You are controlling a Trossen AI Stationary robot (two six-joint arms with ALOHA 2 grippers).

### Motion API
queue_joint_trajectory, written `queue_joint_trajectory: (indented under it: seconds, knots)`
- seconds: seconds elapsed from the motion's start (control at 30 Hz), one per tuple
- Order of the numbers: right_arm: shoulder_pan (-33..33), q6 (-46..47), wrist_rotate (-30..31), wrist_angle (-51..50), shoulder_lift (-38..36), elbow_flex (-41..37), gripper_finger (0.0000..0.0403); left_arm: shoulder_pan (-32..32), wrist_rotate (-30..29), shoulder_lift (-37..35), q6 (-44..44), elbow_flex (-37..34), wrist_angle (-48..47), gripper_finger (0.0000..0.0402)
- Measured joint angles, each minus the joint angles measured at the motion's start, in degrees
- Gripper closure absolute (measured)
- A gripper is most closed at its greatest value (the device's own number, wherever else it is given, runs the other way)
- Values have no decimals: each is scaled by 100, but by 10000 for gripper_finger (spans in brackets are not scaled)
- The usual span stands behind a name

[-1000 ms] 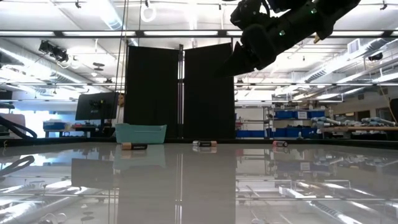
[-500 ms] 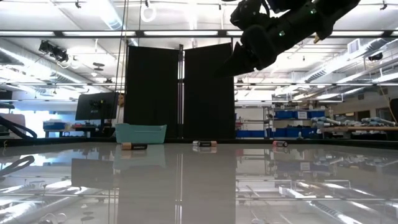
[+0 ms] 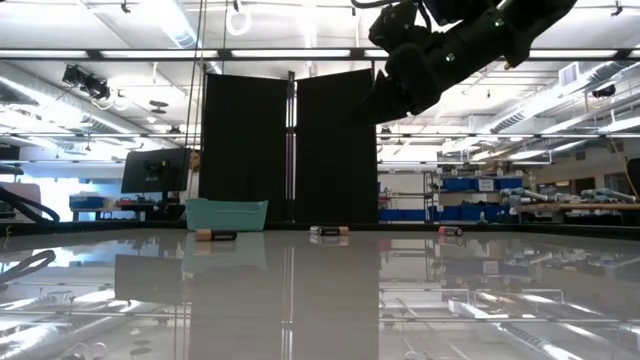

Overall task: Sort batteries
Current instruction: Put the silver battery into the yellow bin, then put the brown battery into the green bin

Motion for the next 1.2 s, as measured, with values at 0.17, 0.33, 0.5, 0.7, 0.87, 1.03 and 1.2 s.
queue_joint_trajectory:
  seconds: [0.17, 0.33, 0.5, 0.7, 0.87, 1.03, 1.2]
  knots:
    - [-163, -4, 1, -18, 0, 0, 342, 0, 12, -208, 82, 4, 44, 292]
    - [-484, -7, 2, -166, 0, 0, 321, -8, -473, -686, 85, 190, 18, 316]
    - [-884, -17, -352, -461, 0, 0, 314, 32, -1824, -1119, 692, 304, 6, 368]
    - [-1467, -84, -1221, -703, 0, 0, 322, 488, -2608, -1309, 1740, -35, 381, 393]
    - [-1722, -229, -1313, -821, 0, 0, 322, 1334, -2069, -1317, 3426, -660, 2330, 396]
    - [-1798, -359, -1454, -822, 0, 0, 313, 2304, -1393, -1317, 5181, -1085, 3952, 396]
    - [-1902, -363, -1520, -1157, 12, 195, 307, 3324, -504, -1306, 6492, -1636, 5624, 396]
